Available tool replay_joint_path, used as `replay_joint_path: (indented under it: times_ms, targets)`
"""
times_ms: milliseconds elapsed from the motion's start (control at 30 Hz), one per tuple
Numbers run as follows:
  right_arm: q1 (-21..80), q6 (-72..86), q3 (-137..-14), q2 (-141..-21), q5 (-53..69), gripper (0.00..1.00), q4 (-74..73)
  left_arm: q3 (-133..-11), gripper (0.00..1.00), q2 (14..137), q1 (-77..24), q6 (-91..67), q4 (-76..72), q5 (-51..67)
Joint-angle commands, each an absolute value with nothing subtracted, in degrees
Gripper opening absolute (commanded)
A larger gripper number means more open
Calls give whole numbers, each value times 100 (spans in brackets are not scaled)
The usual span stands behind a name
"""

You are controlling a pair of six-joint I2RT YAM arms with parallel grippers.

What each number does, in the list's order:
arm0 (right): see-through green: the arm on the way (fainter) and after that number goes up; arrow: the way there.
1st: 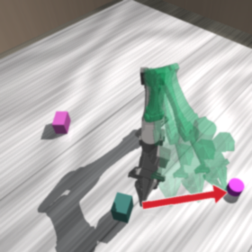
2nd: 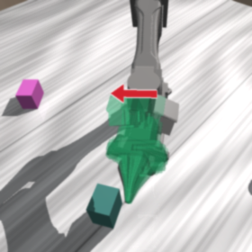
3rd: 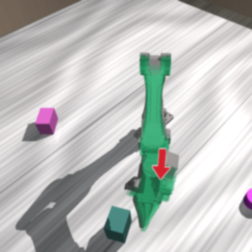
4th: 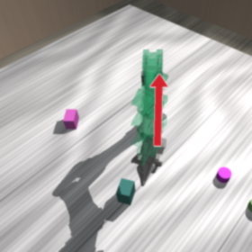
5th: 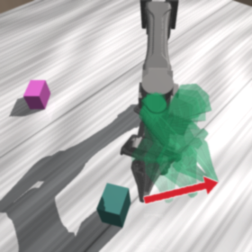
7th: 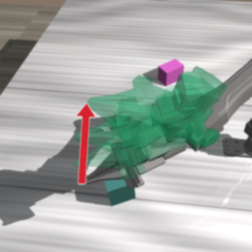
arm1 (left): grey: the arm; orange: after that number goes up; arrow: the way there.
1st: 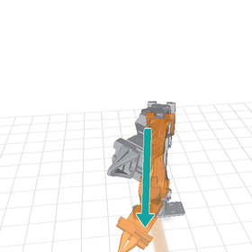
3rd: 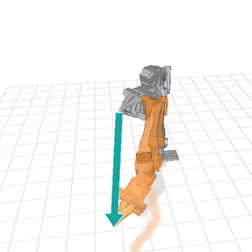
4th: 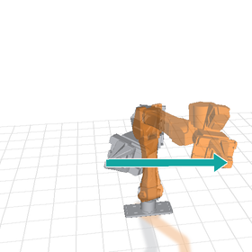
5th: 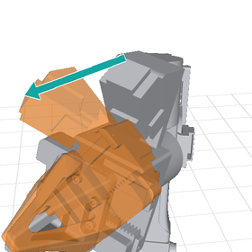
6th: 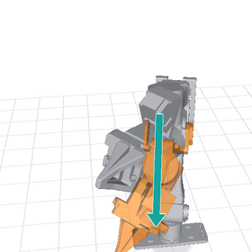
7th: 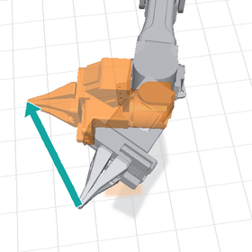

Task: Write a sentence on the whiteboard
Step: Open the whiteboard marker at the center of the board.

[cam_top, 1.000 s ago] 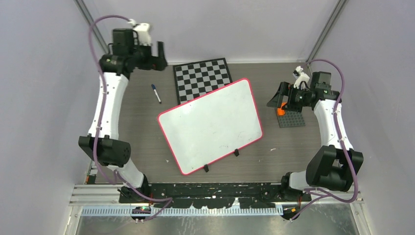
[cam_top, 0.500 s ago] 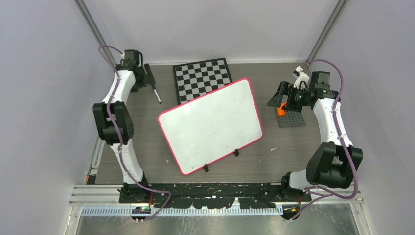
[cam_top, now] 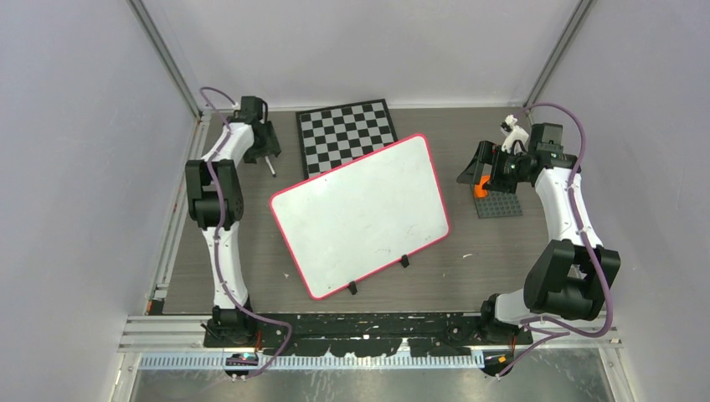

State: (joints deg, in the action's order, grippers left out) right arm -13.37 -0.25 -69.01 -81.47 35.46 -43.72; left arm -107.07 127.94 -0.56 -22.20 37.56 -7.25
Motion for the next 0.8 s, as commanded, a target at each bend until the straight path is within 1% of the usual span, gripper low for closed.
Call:
replay_joint_path:
  times_ms: [0, 100, 267, 433, 567, 600, 767]
  targets:
    - [-1365, -8, -6925, -8123, 3499, 95, -4192, -11085, 65, 13092, -157, -2263, 3680, -1031]
    - [-1361, -9, -6938, -8104, 3518, 95, -4195, -11167, 60, 13212, -154, -2224, 3861, -1168]
    - [-1339, -50, -7111, -8087, 3646, 96, -4421, -10968, 40, 13104, -105, -2194, 4151, -1335]
    - [-1222, -104, -7403, -8009, 3684, 95, -4710, -10719, 23, 12997, 229, -2331, 4636, -743]
    - [-1063, -137, -7767, -7969, 3704, 95, -4974, -10450, 3, 12793, 403, -2243, 4805, -307]
    - [-1010, -125, -7868, -7958, 3709, 96, -5027, -10366, 0, 12679, 460, -2238, 4768, -212]
    - [-601, -98, -8607, -7942, 3677, 95, -5377, -10087, 0, 11759, 705, -2416, 4543, 583]
